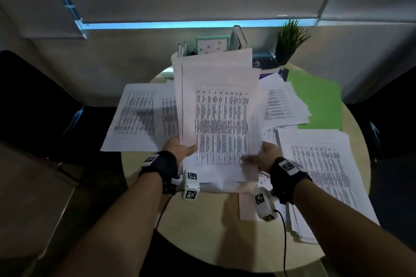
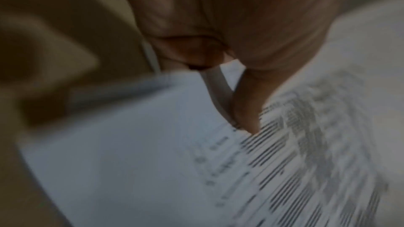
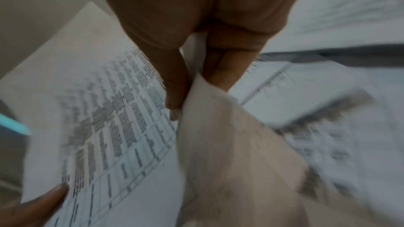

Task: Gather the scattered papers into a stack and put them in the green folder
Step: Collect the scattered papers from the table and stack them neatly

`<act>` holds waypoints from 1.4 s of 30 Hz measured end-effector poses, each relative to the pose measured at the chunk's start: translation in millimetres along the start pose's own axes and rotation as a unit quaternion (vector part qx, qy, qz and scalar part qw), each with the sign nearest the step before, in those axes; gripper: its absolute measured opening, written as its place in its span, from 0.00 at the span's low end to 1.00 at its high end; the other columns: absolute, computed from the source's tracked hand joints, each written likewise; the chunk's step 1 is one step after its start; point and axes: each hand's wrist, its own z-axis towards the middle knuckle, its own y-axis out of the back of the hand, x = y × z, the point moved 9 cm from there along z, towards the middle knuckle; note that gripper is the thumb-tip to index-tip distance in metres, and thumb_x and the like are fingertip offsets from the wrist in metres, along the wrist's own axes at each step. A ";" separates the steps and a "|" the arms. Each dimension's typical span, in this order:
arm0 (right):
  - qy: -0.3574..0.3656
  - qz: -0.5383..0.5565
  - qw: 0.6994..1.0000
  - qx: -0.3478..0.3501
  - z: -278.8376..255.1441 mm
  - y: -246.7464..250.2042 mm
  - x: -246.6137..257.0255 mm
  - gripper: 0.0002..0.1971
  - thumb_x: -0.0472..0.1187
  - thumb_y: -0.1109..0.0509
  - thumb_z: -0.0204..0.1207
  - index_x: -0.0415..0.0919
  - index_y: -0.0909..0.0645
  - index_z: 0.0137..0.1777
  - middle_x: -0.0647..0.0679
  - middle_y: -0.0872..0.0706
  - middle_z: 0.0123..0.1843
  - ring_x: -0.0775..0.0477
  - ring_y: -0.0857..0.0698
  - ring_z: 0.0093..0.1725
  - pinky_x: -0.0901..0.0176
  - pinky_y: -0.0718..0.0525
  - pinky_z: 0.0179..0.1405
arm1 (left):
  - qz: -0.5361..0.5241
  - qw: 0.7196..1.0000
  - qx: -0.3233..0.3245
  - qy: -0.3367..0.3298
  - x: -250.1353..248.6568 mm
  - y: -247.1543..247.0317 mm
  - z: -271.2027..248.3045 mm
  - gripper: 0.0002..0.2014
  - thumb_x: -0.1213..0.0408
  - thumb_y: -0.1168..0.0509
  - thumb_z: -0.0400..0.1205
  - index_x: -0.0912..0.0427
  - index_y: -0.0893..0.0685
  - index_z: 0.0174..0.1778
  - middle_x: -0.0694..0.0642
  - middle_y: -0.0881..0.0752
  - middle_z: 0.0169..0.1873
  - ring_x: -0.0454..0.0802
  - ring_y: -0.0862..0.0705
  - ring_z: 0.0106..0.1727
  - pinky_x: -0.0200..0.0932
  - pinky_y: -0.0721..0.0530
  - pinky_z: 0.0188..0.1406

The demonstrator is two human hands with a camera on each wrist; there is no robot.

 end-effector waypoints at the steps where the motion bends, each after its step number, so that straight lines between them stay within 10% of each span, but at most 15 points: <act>1: 0.013 0.013 1.000 -0.012 5.3 4.8 4.2 0.18 0.36 0.17 0.64 0.39 0.18 0.53 0.44 0.11 0.49 0.46 0.13 0.43 0.60 0.12 0.41 | 0.027 1.000 0.004 0.006 -2.5 -0.8 0.1 0.35 0.53 0.23 0.73 0.67 0.26 0.72 0.56 0.21 0.68 0.56 0.22 0.68 0.48 0.25 0.69; 5: 0.072 -0.015 0.996 -0.046 21.3 24.0 25.3 0.13 0.38 0.18 0.66 0.46 0.15 0.49 0.45 0.10 0.45 0.45 0.12 0.45 0.53 0.14 0.51 | 0.152 0.988 0.016 -0.016 -21.1 -7.8 1.2 0.37 0.43 0.26 0.71 0.64 0.24 0.70 0.60 0.19 0.68 0.60 0.19 0.65 0.57 0.20 0.66; 11: 0.063 0.104 0.993 -0.005 29.4 35.6 23.0 0.21 0.43 0.16 0.62 0.40 0.15 0.54 0.43 0.09 0.48 0.42 0.10 0.47 0.48 0.11 0.50 | 0.048 0.994 -0.081 -0.055 -47.8 -7.3 -15.3 0.20 0.58 0.30 0.80 0.69 0.20 0.61 0.61 0.16 0.57 0.59 0.18 0.59 0.47 0.21 0.57; 15: 0.022 0.134 0.987 0.091 22.9 29.3 14.9 0.18 0.40 0.18 0.67 0.42 0.19 0.54 0.44 0.12 0.39 0.49 0.14 0.30 0.66 0.19 0.22 | -0.025 0.993 -0.103 -0.061 -41.4 -1.8 -28.3 0.11 0.62 0.31 0.82 0.65 0.18 0.56 0.57 0.15 0.51 0.56 0.17 0.55 0.44 0.24 0.54; 22: 0.045 0.068 0.996 0.045 40.7 35.3 14.3 0.29 0.43 0.12 0.55 0.44 0.18 0.57 0.43 0.12 0.53 0.41 0.12 0.52 0.42 0.14 0.58 | 0.020 0.994 -0.105 -0.038 -35.7 -10.2 -25.8 0.32 0.55 0.30 0.80 0.84 0.29 0.62 0.71 0.20 0.40 0.64 0.17 0.51 0.50 0.22 0.49; 30: 0.034 0.228 0.968 0.098 48.3 62.7 35.5 0.45 0.52 0.13 0.54 0.45 0.27 0.73 0.48 0.16 0.64 0.48 0.18 0.64 0.48 0.25 0.67 | 0.045 0.996 -0.061 -0.043 -26.2 -8.7 -23.7 0.18 0.56 0.28 0.79 0.66 0.19 0.57 0.56 0.14 0.50 0.52 0.17 0.51 0.41 0.23 0.47; 35: 0.048 0.229 0.963 0.131 32.0 49.2 64.3 0.14 0.30 0.23 0.68 0.25 0.18 0.52 0.40 0.10 0.33 0.40 0.12 0.33 0.55 0.13 0.32 | 0.136 0.990 0.039 -0.010 -13.8 -30.3 -28.8 0.34 0.36 0.24 0.63 0.63 0.14 0.50 0.54 0.13 0.44 0.55 0.12 0.47 0.48 0.15 0.52; 39: 0.092 0.067 0.992 0.052 29.8 52.7 73.8 0.15 0.42 0.15 0.62 0.37 0.14 0.45 0.44 0.10 0.37 0.43 0.12 0.37 0.57 0.14 0.36 | 0.089 0.993 0.070 -0.020 -26.7 -38.0 -37.8 0.19 0.52 0.23 0.73 0.61 0.13 0.54 0.51 0.11 0.47 0.50 0.12 0.47 0.40 0.15 0.47; 42: 0.101 0.070 0.989 0.084 17.9 42.8 84.3 0.11 0.39 0.16 0.64 0.38 0.13 0.43 0.46 0.11 0.36 0.46 0.13 0.35 0.62 0.15 0.29 | -0.026 0.999 -0.015 -0.019 -36.2 -18.0 -36.8 0.43 0.40 0.20 0.62 0.61 0.20 0.68 0.53 0.15 0.63 0.53 0.17 0.63 0.47 0.19 0.63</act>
